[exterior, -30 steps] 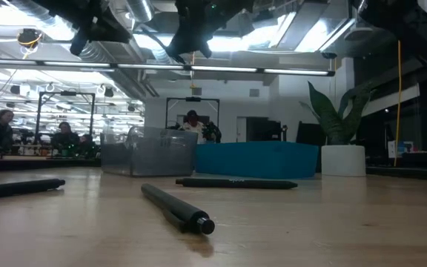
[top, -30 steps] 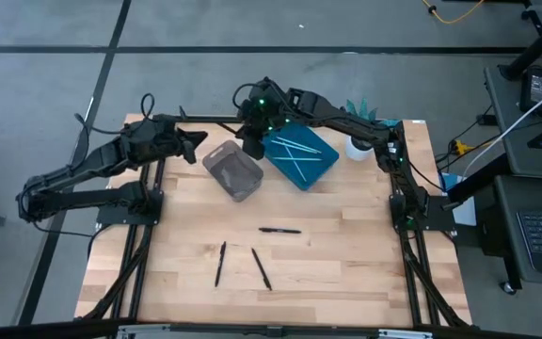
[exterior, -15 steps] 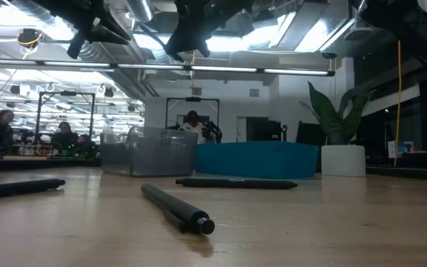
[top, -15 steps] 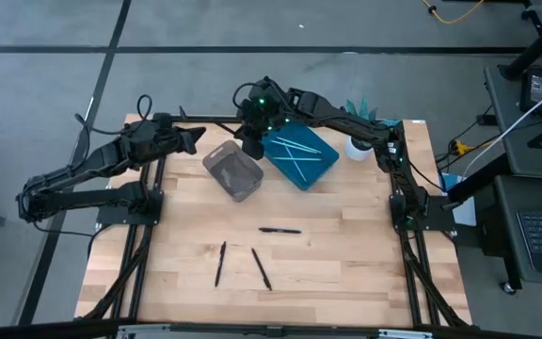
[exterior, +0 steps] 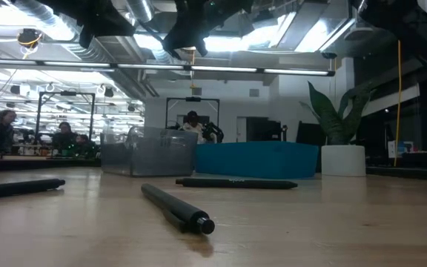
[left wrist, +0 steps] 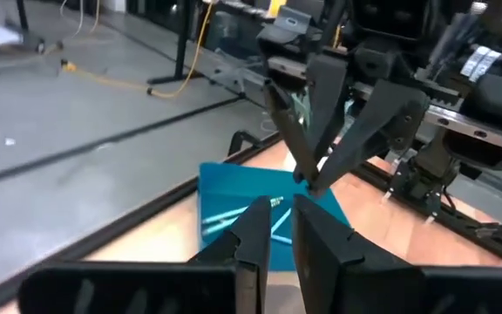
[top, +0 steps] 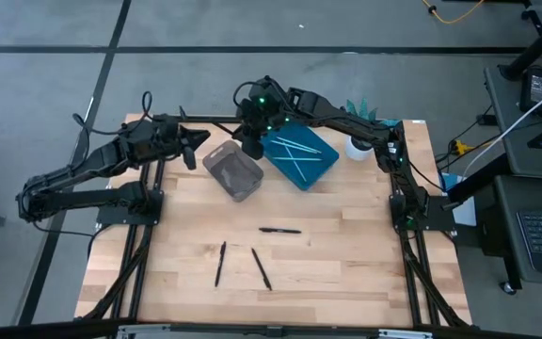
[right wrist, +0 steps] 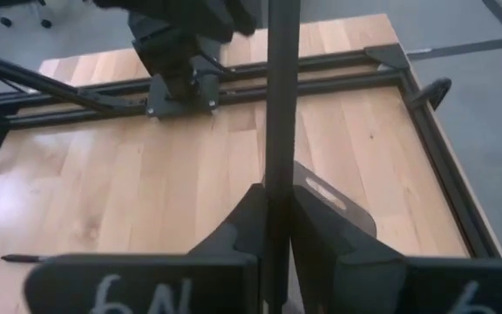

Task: Sort pens & pencils
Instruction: Put the black pen into the black bin

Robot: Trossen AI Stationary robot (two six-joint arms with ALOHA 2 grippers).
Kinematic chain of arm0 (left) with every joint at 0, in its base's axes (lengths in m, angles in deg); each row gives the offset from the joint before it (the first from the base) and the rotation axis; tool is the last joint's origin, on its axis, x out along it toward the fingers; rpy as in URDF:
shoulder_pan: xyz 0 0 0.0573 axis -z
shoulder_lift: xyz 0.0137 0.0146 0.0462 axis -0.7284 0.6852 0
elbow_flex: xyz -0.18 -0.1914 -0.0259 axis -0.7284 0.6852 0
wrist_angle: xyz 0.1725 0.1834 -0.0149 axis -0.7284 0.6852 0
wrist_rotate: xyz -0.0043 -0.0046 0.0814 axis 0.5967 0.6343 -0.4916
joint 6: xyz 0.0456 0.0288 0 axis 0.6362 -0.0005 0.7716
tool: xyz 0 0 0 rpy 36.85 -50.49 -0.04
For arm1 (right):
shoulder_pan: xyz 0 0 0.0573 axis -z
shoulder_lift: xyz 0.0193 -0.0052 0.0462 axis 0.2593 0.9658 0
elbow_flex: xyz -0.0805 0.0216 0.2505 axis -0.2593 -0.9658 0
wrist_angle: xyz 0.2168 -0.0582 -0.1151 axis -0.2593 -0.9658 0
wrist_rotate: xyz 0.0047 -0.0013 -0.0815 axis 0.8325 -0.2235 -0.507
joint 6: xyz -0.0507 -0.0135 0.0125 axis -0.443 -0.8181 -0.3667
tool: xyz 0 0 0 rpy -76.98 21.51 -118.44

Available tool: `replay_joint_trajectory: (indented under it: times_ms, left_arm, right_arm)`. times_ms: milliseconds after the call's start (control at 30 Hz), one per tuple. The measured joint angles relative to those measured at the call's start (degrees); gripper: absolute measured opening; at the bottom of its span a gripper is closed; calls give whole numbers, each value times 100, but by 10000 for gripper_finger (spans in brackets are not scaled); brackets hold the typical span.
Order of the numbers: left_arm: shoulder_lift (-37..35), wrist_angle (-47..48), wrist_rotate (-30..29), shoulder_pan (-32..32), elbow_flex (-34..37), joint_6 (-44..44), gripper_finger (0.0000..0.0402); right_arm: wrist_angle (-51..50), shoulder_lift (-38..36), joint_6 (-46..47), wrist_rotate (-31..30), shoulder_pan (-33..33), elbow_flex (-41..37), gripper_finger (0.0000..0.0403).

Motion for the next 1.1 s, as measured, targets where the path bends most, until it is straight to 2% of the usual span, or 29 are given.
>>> replay_joint_trajectory:
  times_ms: [167, 367, 633, 1100]
  left_arm:
    - [85, -68, 102, 0, 0, 176, 41]
    - [362, -464, 502, -2, 4, 405, 41]
    - [606, -604, 519, -2, 4, 401, 41]
    - [593, -876, 519, -2, 4, 308, 41]
  right_arm:
    - [179, 0, 59, 14, -7, 0, 37]
    - [263, 0, 140, 163, -14, 0, 37]
    - [214, 0, 148, 163, -28, 0, 37]
    - [198, 0, 127, 158, -28, 0, 37]
